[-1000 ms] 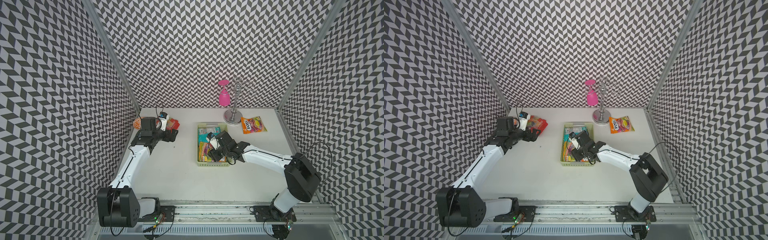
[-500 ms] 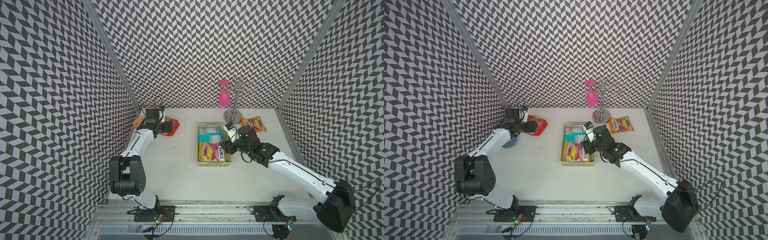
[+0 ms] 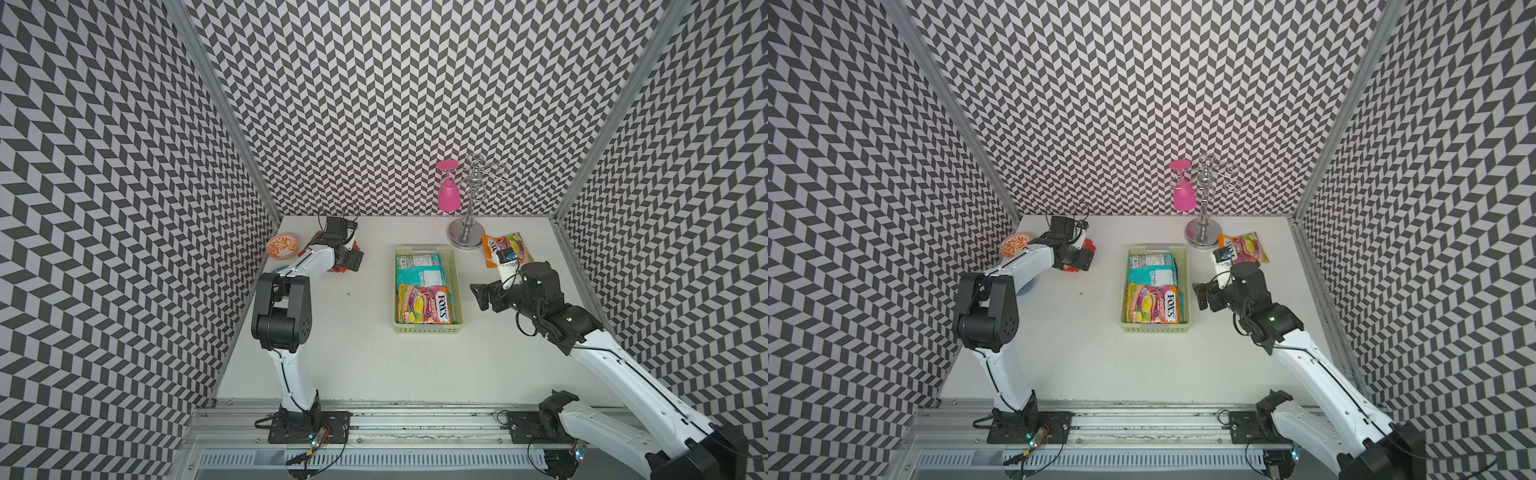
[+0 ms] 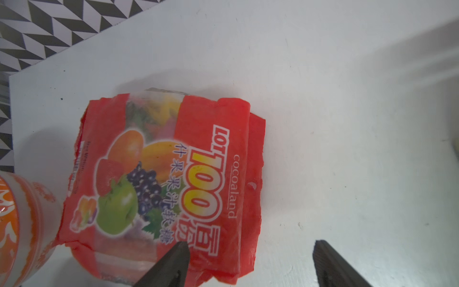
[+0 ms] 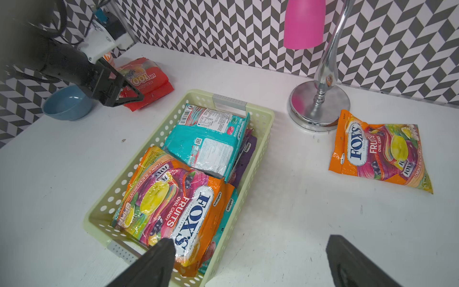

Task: Put the candies in the basket
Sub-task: Pick up the candy at the center of the board.

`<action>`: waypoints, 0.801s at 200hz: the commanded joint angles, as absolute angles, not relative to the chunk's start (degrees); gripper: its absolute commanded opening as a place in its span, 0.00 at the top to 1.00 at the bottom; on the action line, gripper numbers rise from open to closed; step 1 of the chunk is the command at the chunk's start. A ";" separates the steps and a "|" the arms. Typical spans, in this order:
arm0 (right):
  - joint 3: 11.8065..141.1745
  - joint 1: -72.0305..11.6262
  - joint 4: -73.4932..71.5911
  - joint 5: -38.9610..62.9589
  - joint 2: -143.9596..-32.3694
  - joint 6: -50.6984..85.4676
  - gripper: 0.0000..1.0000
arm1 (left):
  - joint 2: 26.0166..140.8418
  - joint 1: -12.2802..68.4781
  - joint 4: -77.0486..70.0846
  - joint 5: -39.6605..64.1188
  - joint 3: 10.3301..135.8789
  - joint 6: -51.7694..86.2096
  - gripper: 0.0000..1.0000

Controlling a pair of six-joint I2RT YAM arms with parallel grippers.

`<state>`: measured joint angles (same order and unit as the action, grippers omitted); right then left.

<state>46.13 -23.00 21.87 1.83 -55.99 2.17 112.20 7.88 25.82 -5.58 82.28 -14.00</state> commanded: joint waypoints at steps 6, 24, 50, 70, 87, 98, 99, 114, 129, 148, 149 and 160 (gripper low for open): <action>45.38 -21.10 19.46 3.58 -54.38 2.91 0.01 | 114.26 7.92 25.05 -12.13 83.64 -17.25 0.20; 45.18 -20.57 19.09 4.67 -54.40 3.13 0.01 | 115.73 7.92 24.34 -15.03 83.55 -18.67 0.23; 45.70 -20.31 19.38 4.73 -54.44 3.09 0.01 | 117.48 7.98 23.09 -18.93 83.32 -20.45 0.30; 45.79 -20.13 18.99 5.34 -54.64 3.12 0.01 | 117.60 7.98 21.68 -19.60 82.84 -21.68 0.40; 46.05 -20.06 19.25 5.33 -54.87 3.10 0.01 | 118.01 7.83 20.84 -20.33 83.09 -22.67 0.55; 46.06 -20.04 19.34 5.11 -54.66 3.08 0.01 | 118.21 7.69 21.47 -20.43 83.59 -22.85 0.70; 46.06 -20.00 19.34 5.10 -54.62 3.12 0.01 | 118.21 7.67 21.55 -20.41 83.63 -22.90 0.71; 45.92 -19.87 19.08 5.36 -54.59 3.10 0.01 | 117.99 7.65 22.56 -20.39 84.02 -23.39 0.87; 45.85 -19.86 19.15 5.69 -54.66 3.08 0.01 | 117.48 7.65 22.68 -20.85 83.85 -24.07 1.00; 45.83 -19.80 19.33 5.45 -54.50 3.26 0.01 | 116.36 7.61 24.53 -20.15 84.36 -23.48 1.00; 45.81 -19.79 19.34 5.45 -54.49 3.21 0.01 | 116.32 7.58 24.70 -19.96 84.41 -23.39 1.00; 45.70 -19.78 19.00 5.45 -54.56 3.57 0.01 | 114.98 7.56 26.18 -18.03 85.01 -22.26 1.00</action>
<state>45.78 -20.29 21.80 4.93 -55.51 2.70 116.79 8.08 22.57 -19.57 82.96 -23.49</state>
